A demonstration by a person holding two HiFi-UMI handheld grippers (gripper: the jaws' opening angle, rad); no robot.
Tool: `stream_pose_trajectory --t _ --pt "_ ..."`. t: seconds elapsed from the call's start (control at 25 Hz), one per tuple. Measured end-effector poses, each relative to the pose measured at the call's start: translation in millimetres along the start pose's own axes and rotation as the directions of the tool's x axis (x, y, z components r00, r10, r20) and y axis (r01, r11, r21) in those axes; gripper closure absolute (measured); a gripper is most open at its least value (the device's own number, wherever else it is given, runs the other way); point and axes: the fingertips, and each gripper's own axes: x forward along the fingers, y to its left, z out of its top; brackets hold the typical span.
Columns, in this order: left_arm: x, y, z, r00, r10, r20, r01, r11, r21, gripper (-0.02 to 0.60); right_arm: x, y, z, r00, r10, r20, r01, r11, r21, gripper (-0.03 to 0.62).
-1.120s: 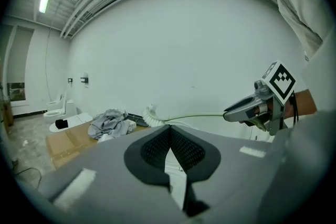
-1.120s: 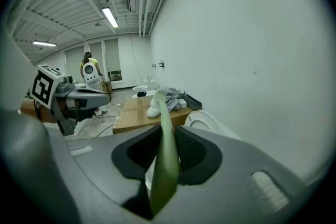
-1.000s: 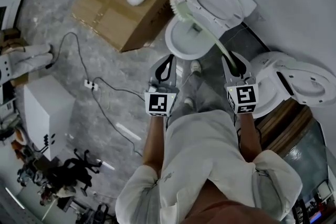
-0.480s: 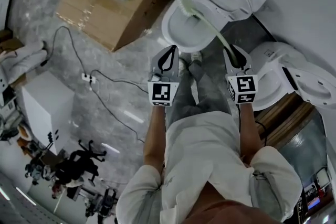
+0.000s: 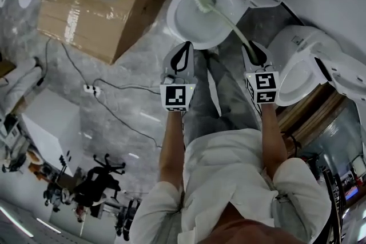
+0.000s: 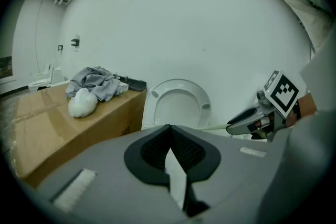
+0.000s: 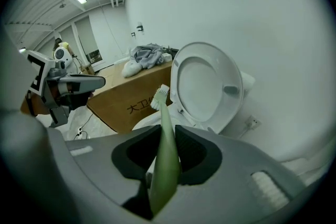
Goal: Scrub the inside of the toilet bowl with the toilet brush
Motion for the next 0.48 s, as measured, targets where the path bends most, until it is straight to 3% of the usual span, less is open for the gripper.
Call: stream_pose_trajectory --t 0.48 --pt "40 22 -76 0.996 -0.05 -0.075 0.048 0.998 -0.027 0.565 78 4 -69 0.993 -0.04 -0.111 0.054 0.99 0.131 0.505"
